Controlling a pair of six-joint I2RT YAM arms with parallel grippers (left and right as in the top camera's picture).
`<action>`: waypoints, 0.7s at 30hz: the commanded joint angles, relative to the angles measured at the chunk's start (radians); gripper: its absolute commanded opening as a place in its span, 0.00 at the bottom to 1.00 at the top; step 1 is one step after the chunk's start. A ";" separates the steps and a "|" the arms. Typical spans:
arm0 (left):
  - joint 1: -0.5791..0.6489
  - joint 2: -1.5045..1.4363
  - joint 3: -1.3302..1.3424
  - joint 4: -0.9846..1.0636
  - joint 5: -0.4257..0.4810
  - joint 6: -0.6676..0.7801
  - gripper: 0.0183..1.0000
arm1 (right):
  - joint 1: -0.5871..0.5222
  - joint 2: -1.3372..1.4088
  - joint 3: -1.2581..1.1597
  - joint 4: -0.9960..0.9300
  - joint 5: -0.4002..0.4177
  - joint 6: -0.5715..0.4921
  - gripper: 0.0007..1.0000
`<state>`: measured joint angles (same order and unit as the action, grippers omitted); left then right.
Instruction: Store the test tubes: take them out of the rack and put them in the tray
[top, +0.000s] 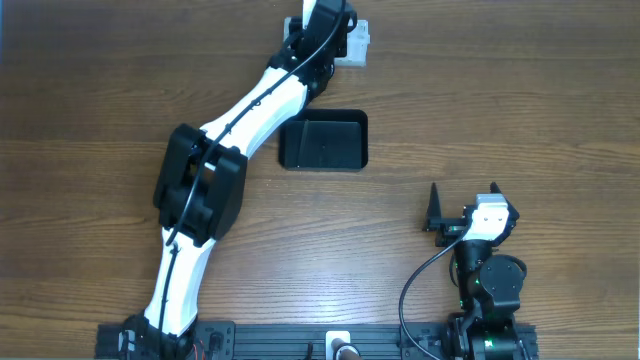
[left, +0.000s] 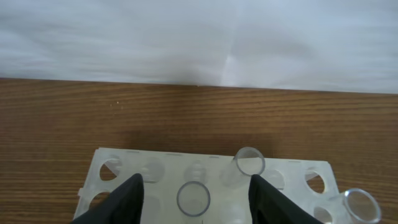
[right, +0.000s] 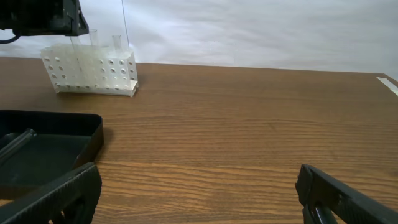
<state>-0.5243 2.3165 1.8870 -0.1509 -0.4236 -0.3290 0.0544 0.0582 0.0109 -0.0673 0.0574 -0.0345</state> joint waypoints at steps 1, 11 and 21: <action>0.008 0.031 0.019 0.006 -0.004 0.007 0.47 | 0.005 -0.003 -0.006 -0.004 -0.007 -0.004 0.99; 0.010 0.033 0.019 0.006 0.000 0.007 0.25 | 0.005 -0.003 -0.006 -0.004 -0.007 -0.004 0.99; 0.010 0.033 0.019 0.010 0.003 0.007 0.10 | 0.005 -0.003 -0.006 -0.004 -0.007 -0.004 0.99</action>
<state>-0.5240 2.3344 1.8874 -0.1486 -0.4229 -0.3294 0.0544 0.0582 0.0109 -0.0673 0.0578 -0.0345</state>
